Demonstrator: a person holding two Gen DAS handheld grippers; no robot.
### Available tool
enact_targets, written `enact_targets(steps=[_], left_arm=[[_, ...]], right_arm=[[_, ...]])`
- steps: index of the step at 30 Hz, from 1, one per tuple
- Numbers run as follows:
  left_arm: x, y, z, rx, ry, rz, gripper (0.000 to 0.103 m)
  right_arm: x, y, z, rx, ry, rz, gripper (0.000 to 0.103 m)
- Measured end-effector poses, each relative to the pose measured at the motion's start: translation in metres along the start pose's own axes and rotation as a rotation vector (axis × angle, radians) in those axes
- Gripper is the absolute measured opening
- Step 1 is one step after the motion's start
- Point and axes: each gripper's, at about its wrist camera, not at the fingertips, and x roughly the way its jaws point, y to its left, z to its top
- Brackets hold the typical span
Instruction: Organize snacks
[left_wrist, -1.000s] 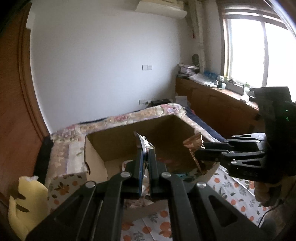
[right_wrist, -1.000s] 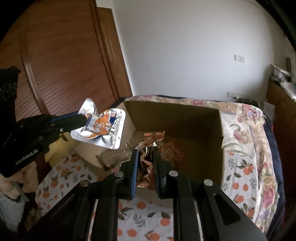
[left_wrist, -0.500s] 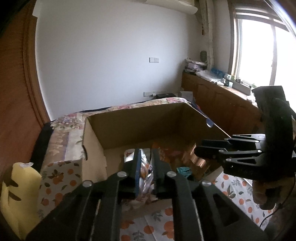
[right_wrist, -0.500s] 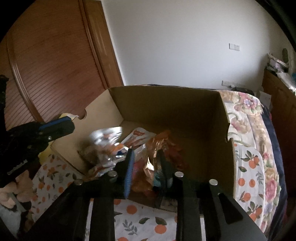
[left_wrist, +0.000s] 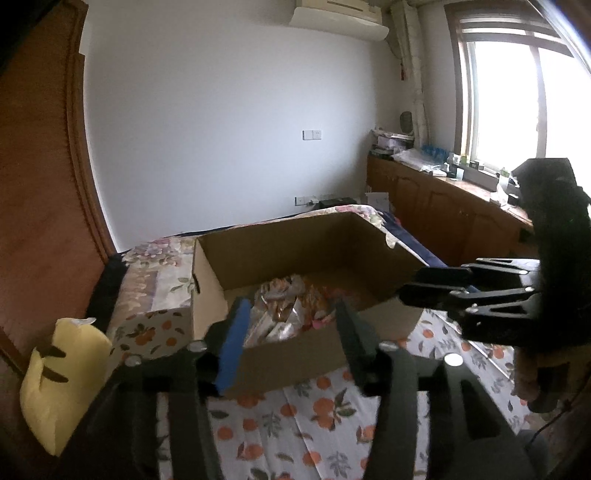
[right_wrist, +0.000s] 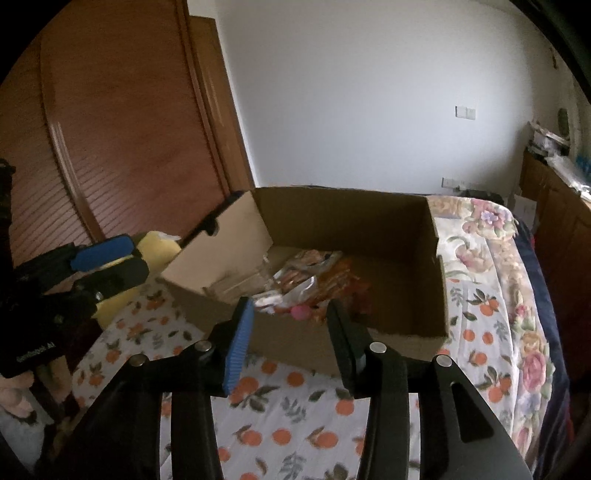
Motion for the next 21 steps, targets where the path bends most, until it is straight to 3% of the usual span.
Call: enact_targets(steps=[1,11,14,18,21], left_arm=[[-0.006,-0.002,-0.003,0.001,-0.006,0.001,0.063],[-0.055,-0.019,-0.027,-0.02,-0.022,0.017,0.067],[-0.064,-0.025,-0.032,-0.021,-0.022,0.038,0.068],[-0.077,-0.03,-0.041,-0.021,-0.031,0.034,0.069],[-0.086,-0.032,-0.046,-0.026,-0.036,0.027,0.069]], right_arm=[[-0.007,0.003,-0.003,-0.002,-0.006,0.002,0.042],[-0.063,0.035,-0.023,-0.026,-0.055,0.022,0.045],[-0.076,0.042,-0.028,-0.028,-0.07,0.02,0.057],[-0.09,0.052,-0.039,-0.033,-0.092,0.004,0.081],[-0.1,0.059,-0.047,-0.037,-0.109,-0.012,0.088]])
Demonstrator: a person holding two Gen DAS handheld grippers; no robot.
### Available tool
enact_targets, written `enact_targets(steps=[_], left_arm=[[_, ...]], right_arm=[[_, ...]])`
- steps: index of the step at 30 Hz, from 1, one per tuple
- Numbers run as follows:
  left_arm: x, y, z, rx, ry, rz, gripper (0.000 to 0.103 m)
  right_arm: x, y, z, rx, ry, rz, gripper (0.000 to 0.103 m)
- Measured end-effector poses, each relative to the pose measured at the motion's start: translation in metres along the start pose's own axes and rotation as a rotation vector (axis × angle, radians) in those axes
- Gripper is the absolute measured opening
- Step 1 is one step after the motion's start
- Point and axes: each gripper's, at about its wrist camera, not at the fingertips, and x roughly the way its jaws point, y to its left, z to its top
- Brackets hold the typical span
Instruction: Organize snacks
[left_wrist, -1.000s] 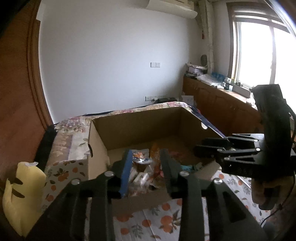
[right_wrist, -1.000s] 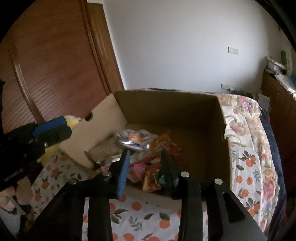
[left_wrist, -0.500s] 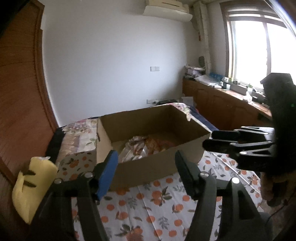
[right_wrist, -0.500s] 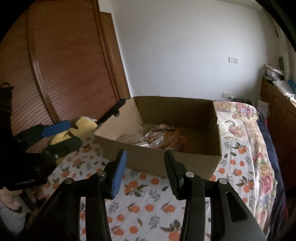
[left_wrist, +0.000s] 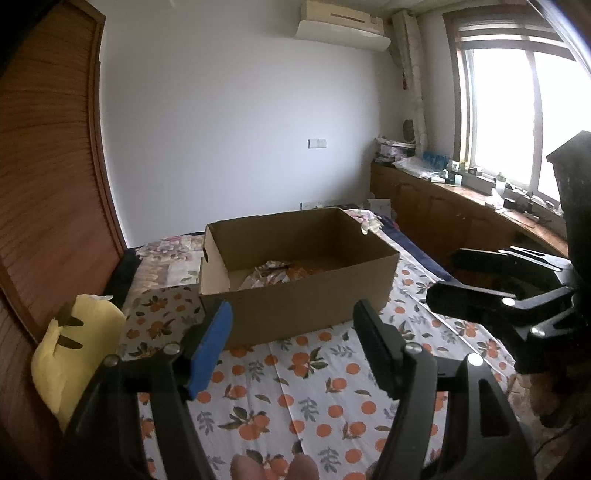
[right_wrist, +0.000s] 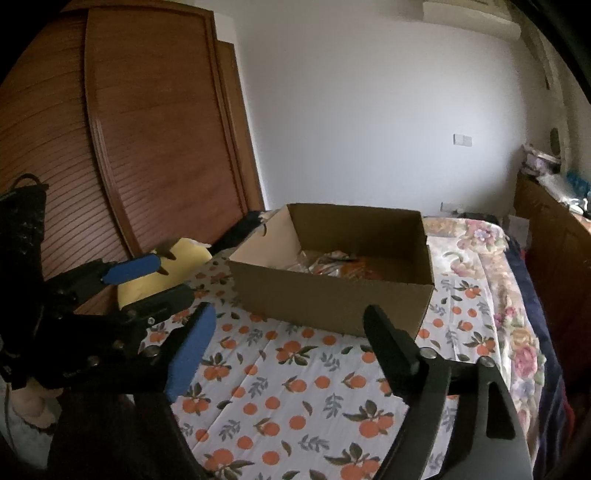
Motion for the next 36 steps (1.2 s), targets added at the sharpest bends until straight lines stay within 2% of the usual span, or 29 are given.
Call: enact_targets(steps=[5,9,21,26,29,33,36], left_arm=[[-0.018,0.0,-0.009,-0.011,-0.02,0.01,0.069],[-0.032,-0.002,-0.016,-0.004,-0.031,0.037,0.069],[-0.069,-0.013,-0.059,0.003,-0.041,0.124,0.07],[-0.085,-0.013,-0.08,-0.058,-0.054,0.151,0.07],[-0.091,-0.011,-0.091,-0.078,-0.041,0.178,0.07],[-0.094,-0.012,-0.104,-0.05,-0.034,0.251,0.07],[-0.093,-0.009,-0.112,-0.057,-0.005,0.26,0.07]], right_arm=[[-0.013,0.004,-0.011,0.012,-0.022,-0.028,0.094],[-0.023,0.01,-0.02,0.018,-0.037,-0.065,0.103],[-0.057,0.031,-0.065,0.045,-0.07,-0.154,0.103],[-0.07,0.03,-0.087,0.092,-0.073,-0.192,0.103],[-0.079,0.029,-0.097,0.09,-0.089,-0.223,0.103],[-0.091,0.026,-0.105,0.099,-0.105,-0.246,0.103],[-0.097,0.027,-0.111,0.099,-0.107,-0.267,0.103]])
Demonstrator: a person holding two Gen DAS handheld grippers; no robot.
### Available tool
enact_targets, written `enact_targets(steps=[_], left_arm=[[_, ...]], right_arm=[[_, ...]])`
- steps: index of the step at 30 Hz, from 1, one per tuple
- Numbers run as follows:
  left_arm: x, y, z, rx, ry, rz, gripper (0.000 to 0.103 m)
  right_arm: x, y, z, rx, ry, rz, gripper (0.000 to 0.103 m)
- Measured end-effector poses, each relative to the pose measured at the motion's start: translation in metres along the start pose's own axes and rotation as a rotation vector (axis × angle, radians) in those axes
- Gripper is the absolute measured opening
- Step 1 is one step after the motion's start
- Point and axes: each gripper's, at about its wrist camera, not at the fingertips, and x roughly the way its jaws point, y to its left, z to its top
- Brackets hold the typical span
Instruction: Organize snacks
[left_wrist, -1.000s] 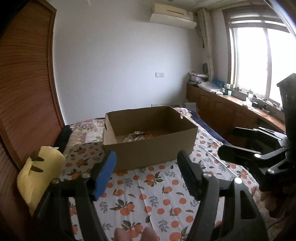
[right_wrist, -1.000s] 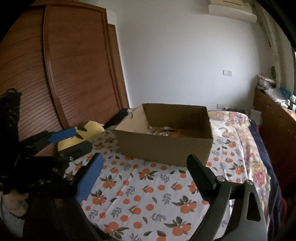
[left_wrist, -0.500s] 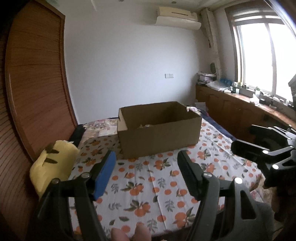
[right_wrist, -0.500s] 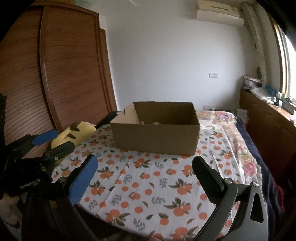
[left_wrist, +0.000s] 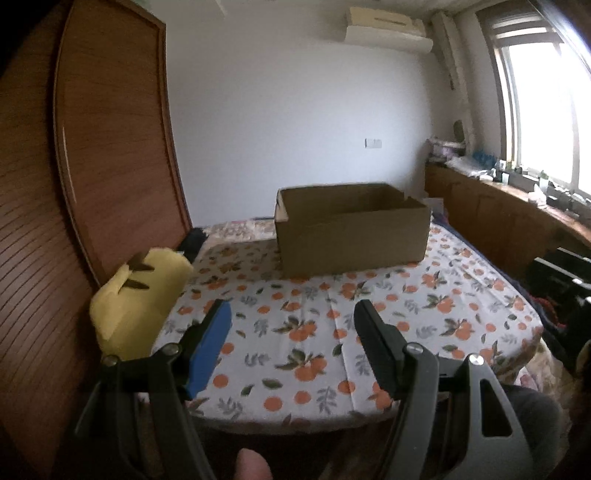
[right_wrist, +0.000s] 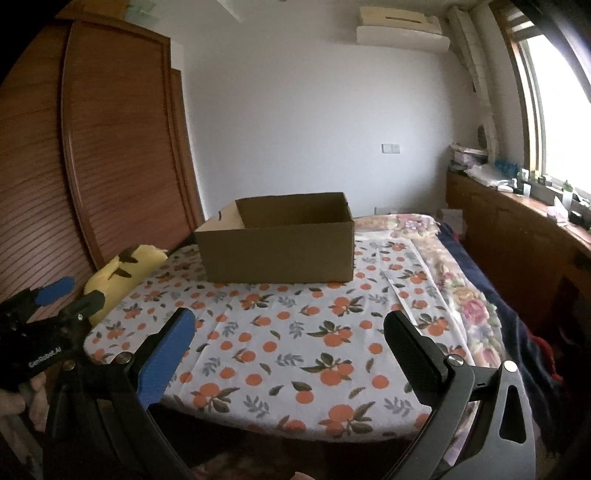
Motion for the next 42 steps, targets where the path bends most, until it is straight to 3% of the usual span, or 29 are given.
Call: enact_targets(steps=[16,42], left_arm=[[-0.003,-0.003,-0.022,-0.014,0.002,-0.021,0.07],[-0.01,-0.004,-0.02,0.006,-0.024,-0.027,0.07]], right_arm=[[-0.004,-0.004,-0.031,-0.013,0.016,-0.069,0.103],[-0.007,-0.011,-0.029,0.002,0.0,-0.09,0.103]])
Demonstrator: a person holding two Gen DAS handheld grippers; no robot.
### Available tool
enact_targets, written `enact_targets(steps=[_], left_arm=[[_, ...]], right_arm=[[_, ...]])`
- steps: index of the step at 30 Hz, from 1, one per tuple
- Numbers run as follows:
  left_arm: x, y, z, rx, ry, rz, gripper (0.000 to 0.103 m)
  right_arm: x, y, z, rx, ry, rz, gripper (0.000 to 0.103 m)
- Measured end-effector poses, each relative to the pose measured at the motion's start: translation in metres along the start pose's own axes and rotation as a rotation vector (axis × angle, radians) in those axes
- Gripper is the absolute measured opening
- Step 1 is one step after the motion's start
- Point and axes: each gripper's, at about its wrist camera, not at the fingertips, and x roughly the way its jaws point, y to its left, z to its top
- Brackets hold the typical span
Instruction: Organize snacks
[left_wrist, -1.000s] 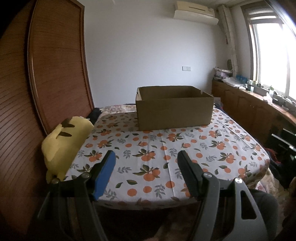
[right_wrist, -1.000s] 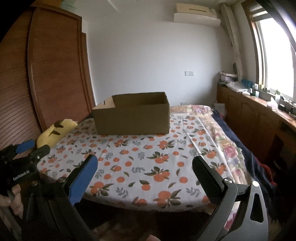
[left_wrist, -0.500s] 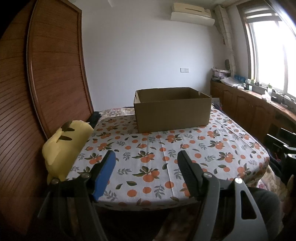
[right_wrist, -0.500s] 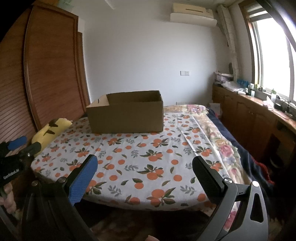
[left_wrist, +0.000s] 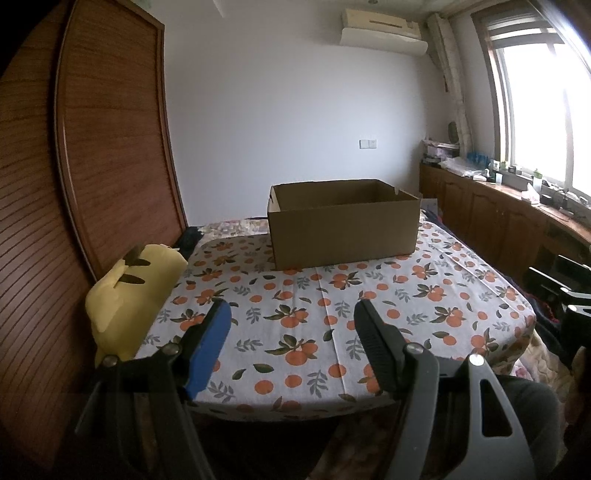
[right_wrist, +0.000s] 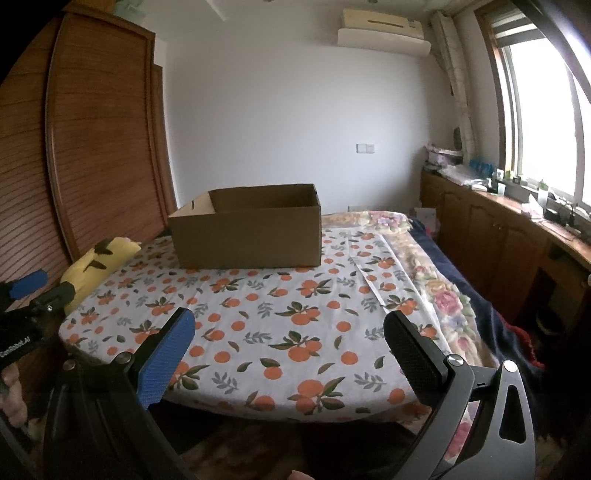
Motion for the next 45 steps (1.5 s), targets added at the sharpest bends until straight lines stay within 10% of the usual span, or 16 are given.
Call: enact_targets(steps=[45], left_arm=[[-0.0037,0.0029,0.0015,-0.011,-0.019,-0.006,0.07]], right_arm=[[-0.0002,-0.0002,0.0006,-0.007,-0.006,-0.005,0.103]])
